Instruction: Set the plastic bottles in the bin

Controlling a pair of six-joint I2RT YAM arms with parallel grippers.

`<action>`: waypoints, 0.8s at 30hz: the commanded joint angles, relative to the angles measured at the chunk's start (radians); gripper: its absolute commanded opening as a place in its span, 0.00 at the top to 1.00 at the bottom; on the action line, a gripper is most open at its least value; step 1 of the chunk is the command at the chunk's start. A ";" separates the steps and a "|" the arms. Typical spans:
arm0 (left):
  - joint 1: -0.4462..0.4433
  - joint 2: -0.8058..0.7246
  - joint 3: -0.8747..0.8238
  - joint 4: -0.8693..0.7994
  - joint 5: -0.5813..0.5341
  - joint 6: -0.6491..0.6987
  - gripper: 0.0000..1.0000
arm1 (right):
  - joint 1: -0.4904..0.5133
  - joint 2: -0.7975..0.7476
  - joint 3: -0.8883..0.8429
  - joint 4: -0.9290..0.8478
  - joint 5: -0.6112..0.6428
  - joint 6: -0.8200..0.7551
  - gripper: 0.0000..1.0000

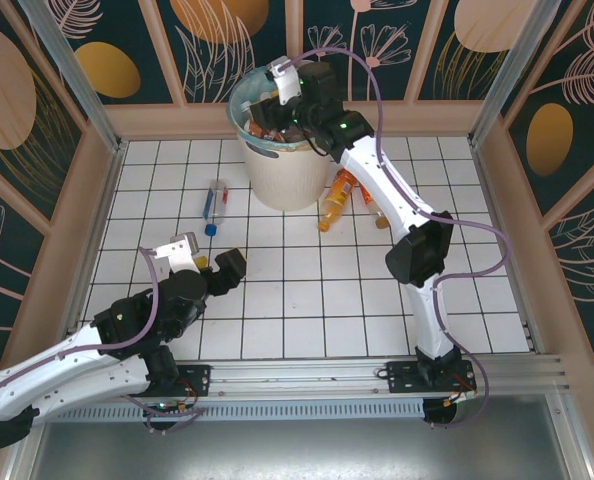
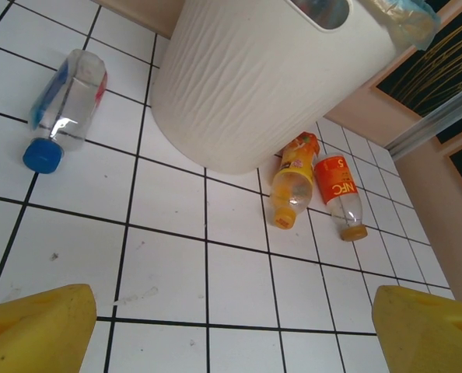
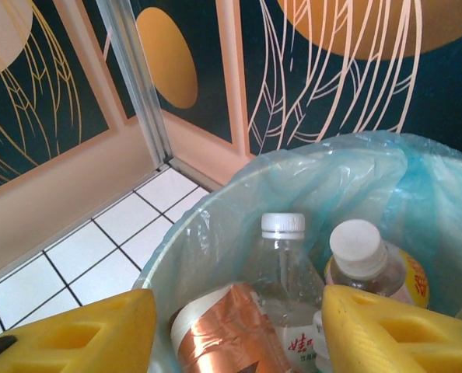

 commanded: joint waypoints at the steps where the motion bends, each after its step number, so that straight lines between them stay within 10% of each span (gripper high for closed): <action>1: -0.002 -0.002 0.024 -0.050 -0.051 0.002 0.08 | 0.014 -0.082 0.030 -0.027 -0.013 0.076 0.40; 12: -0.002 0.088 0.104 -0.092 -0.102 0.057 0.08 | -0.016 -0.512 -0.552 0.062 0.154 0.202 0.34; 24: -0.003 0.437 0.243 0.152 0.037 0.225 0.07 | -0.423 -0.690 -0.964 0.046 0.133 0.208 0.21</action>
